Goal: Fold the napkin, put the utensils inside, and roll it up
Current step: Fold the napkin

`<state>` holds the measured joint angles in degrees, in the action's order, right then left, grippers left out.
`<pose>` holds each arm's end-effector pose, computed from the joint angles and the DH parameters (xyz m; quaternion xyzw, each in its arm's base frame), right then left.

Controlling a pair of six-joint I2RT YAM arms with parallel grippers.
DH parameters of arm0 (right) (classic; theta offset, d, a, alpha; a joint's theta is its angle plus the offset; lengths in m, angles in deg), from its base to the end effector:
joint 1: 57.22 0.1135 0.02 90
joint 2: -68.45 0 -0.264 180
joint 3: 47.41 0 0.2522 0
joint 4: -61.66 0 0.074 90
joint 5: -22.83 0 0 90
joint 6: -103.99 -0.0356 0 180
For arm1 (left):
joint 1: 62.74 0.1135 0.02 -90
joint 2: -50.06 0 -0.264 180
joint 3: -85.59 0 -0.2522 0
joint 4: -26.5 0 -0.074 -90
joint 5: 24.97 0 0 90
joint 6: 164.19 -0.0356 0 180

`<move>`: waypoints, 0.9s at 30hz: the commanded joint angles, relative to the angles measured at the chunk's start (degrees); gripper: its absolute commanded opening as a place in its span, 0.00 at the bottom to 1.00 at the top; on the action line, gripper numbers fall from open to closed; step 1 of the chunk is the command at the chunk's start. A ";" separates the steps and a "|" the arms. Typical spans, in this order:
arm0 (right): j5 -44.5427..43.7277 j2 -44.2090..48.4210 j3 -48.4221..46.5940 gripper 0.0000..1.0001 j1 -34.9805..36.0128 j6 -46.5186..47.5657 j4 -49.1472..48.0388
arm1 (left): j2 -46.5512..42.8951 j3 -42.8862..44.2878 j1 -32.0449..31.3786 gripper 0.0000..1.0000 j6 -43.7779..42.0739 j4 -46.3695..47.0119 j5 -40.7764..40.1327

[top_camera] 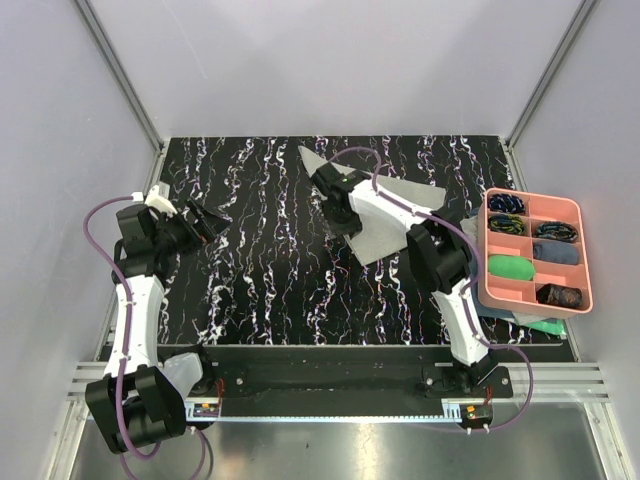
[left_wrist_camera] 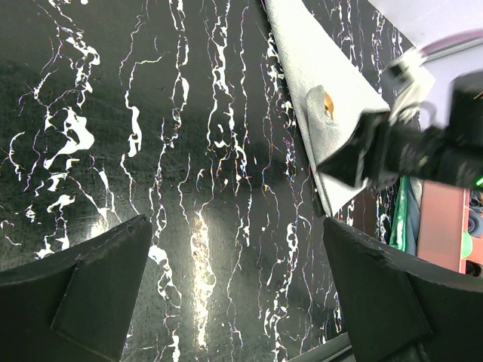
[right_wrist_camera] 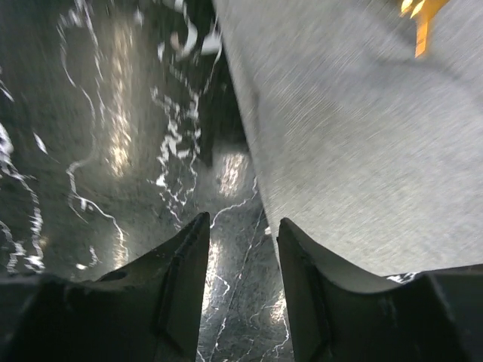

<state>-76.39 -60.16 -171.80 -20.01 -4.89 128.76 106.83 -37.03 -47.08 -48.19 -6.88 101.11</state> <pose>0.3787 0.2804 0.1978 -0.1438 0.9731 0.0061 0.1801 0.2116 0.0376 0.2814 -0.1582 0.8329 -0.3118 0.4290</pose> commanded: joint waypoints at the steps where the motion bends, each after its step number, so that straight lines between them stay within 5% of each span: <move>1: -2.56 3.73 3.75 0.46 0.41 0.68 -3.42 | -0.35 -0.11 0.25 0.99 0.19 2.57 1.19; 27: -4.94 -0.67 4.90 0.35 1.37 6.30 -6.06 | -0.52 -0.20 0.25 0.99 0.19 2.57 0.58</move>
<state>-79.88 -60.10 -166.88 -19.09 0.14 124.23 106.83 -37.19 -47.08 -48.21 -6.88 101.07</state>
